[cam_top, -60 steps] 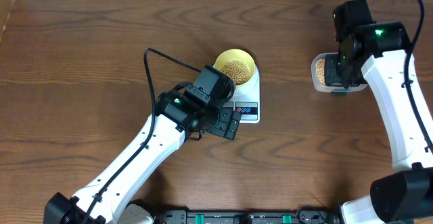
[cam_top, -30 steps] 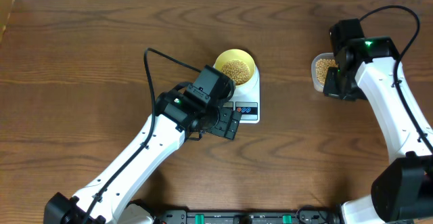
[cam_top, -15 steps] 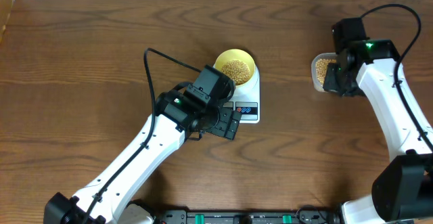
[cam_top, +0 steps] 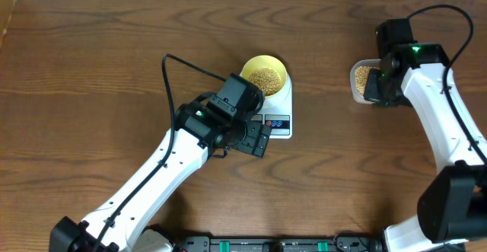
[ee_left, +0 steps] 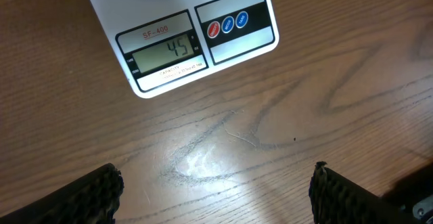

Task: Scoop item into bowl and weigh 50g on scale
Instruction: 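Lower the scoop into the soybeans in the tub with right gripper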

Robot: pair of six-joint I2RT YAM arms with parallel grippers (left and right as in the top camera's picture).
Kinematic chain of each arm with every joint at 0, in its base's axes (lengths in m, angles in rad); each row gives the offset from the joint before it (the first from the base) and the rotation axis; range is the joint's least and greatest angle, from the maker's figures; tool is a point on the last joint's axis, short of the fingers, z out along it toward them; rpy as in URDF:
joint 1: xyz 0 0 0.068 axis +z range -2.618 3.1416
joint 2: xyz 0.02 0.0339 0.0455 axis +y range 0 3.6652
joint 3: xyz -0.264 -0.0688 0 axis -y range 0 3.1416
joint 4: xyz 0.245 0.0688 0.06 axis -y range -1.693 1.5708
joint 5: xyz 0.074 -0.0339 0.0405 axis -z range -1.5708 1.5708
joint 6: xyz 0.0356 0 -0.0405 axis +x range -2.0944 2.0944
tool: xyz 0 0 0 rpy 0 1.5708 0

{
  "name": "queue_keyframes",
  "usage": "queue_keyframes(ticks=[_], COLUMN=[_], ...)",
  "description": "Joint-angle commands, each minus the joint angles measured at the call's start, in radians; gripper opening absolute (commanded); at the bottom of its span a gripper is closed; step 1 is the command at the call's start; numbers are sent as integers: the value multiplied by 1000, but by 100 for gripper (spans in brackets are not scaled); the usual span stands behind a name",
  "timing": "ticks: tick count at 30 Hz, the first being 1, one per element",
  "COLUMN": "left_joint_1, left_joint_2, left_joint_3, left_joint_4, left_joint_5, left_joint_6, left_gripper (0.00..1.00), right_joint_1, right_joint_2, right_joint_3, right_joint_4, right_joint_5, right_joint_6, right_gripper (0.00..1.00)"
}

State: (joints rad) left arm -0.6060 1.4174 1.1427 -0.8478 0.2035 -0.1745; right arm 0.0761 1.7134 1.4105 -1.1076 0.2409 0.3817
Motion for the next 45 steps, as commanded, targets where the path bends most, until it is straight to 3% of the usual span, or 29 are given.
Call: queue_keyframes(ticks=[1, 17, 45], left_joint_1=[-2, -2, -2], left_joint_2=[-14, -14, -14], left_joint_3=[2, 2, 2], left_joint_4=[0, 0, 0], left_joint_5=[-13, -13, -13], left_joint_6=[21, 21, 21], left_gripper=[91, 91, 91], right_joint_1=[-5, -49, -116], right_joint_2=[34, 40, 40], right_joint_3=[-9, -33, -97], right_joint_4=[9, 19, 53], right_joint_5=[4, -50, -317], right_joint_6=[-10, -17, -107], right_gripper=[1, 1, 1])
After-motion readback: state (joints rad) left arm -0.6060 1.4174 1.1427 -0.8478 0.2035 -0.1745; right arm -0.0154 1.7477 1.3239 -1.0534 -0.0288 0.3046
